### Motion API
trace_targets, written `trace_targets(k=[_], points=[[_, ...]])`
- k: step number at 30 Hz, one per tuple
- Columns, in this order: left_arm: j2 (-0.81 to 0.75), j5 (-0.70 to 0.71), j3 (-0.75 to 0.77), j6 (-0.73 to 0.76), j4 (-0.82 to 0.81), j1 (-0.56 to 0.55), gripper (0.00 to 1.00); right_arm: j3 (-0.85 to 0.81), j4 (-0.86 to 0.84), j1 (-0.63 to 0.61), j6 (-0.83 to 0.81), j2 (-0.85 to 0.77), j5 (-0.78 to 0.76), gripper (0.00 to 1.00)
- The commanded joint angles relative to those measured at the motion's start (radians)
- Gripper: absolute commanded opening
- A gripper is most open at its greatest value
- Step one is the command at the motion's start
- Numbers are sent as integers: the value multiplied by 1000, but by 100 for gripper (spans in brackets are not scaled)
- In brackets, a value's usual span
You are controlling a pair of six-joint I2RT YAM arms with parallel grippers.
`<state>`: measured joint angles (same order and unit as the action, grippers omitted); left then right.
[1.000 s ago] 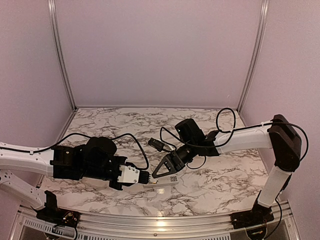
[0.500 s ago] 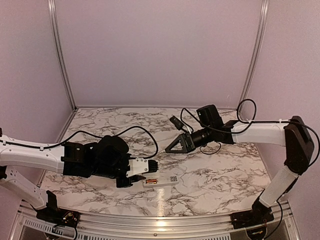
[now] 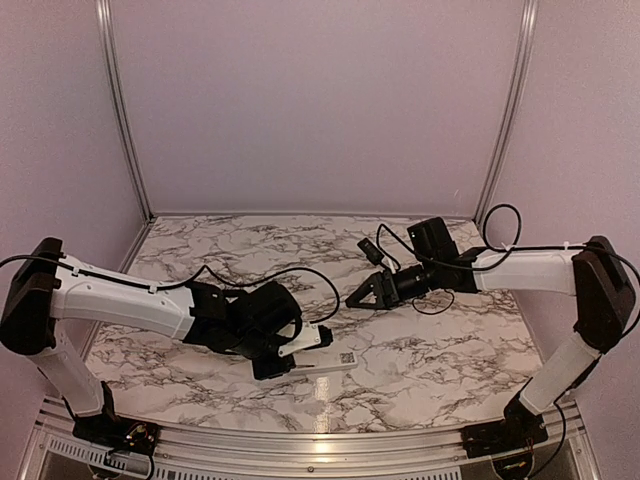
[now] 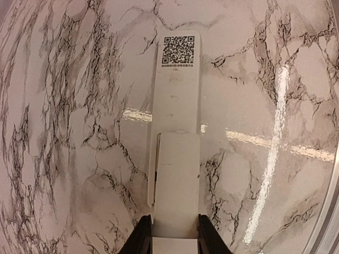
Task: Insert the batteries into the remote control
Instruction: Load the battery cover onto the remote control without the battery cover.
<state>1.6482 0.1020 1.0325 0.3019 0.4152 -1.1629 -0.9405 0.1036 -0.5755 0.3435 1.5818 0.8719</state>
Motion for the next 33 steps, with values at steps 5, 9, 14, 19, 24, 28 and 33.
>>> trace_targets(k=[5,9,14,19,24,28,33], points=[[70,3,69,-8,57,26,21,9,-5,19,-1,-5,6,49],[80,-21,77,-6,67,37,21,12,-5,22,-3,-3,10,48],[88,-39,80,-2,77,43,22,27,-25,43,16,-3,27,48],[93,-35,79,-2,78,43,22,30,-35,46,20,-3,36,49],[112,-34,96,1,81,45,23,31,-37,46,22,-4,42,48],[123,-26,100,1,80,47,23,33,-40,46,25,-5,49,48],[123,-31,95,6,73,48,26,35,-46,46,27,-2,53,48]])
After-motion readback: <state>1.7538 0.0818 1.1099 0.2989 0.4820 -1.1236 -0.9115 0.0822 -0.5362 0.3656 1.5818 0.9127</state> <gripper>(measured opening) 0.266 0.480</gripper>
